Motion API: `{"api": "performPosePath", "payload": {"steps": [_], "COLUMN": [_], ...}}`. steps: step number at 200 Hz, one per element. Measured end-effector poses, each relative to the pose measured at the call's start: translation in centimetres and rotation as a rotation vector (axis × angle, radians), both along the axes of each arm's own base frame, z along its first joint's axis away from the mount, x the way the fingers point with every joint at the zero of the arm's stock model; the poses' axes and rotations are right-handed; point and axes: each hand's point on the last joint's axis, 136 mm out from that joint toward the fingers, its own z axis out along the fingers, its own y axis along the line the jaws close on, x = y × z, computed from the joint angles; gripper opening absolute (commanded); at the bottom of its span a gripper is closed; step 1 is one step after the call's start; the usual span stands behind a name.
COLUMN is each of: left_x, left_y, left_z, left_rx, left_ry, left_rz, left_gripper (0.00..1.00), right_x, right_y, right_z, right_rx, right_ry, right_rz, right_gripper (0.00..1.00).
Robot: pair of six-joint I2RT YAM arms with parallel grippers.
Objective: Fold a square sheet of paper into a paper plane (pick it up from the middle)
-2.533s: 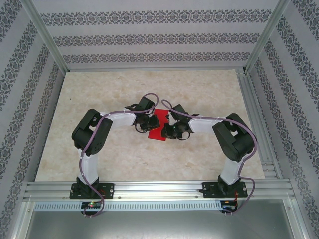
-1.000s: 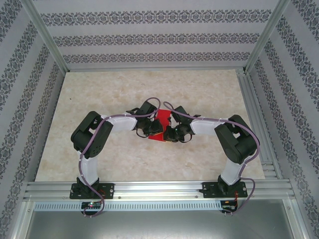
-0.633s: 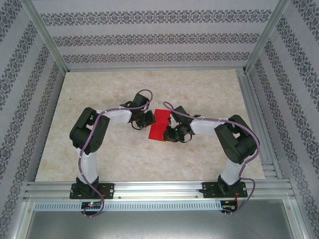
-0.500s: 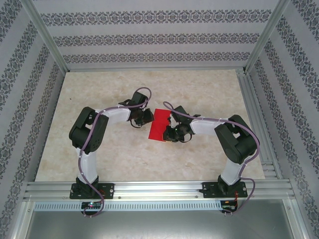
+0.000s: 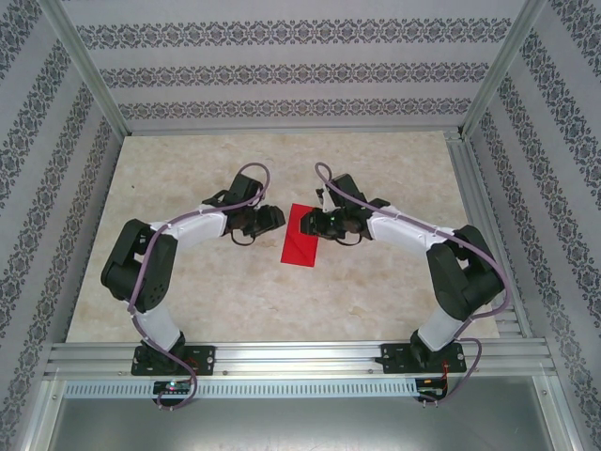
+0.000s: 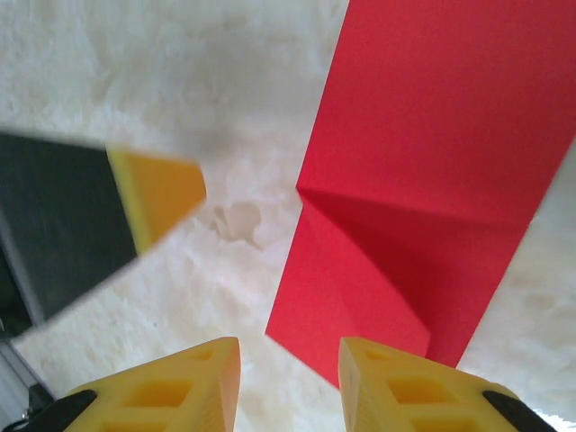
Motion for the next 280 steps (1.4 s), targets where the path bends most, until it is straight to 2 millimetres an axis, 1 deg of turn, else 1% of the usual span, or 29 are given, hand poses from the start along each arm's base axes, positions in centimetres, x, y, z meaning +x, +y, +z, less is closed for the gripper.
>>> {"api": "performPosePath", "payload": {"steps": [19,37,66,98,136,164,218,250,280], "left_x": [-1.0,-1.5,-1.7,-2.0,-2.5,-2.8,-2.8,-2.7,-2.7], "left_y": [-0.1,-0.8,-2.6,-4.0,-4.7,-4.9,-5.5,-6.0,-6.2], "left_z": [-0.8,-0.8,-0.2,-0.9,-2.2,-2.7,-3.3,-3.4,-3.4], "left_rx": [-0.016,-0.040,-0.107,-0.151,-0.157,-0.159,-0.172,-0.187,-0.201], "left_ry": [0.034,0.044,0.037,0.062,0.101,0.115,0.132,0.134,0.133], "left_rz": [-0.006,-0.022,-0.053,-0.075,-0.088,-0.095,-0.110,-0.123,-0.128], "left_gripper": [0.56,0.56,0.54,0.51,0.47,0.46,0.43,0.43,0.42], "right_x": [1.0,1.4,1.2,1.3,1.3,1.1,1.1,1.3,1.2], "right_y": [-0.1,0.0,-0.1,-0.6,-1.1,-1.4,-2.1,-2.6,-2.7], "right_z": [-0.8,-2.0,-3.5,-4.3,-5.7,-6.7,-7.4,-7.6,-7.6], "right_rx": [-0.014,-0.033,-0.057,-0.072,-0.094,-0.119,-0.156,-0.177,-0.185], "right_ry": [0.007,0.026,0.060,0.079,0.099,0.114,0.114,0.109,0.100], "right_rz": [-0.008,-0.002,0.002,-0.001,0.001,0.003,0.009,0.008,0.024], "right_gripper": [0.35,0.34,0.32,0.30,0.29,0.29,0.28,0.31,0.35]}}
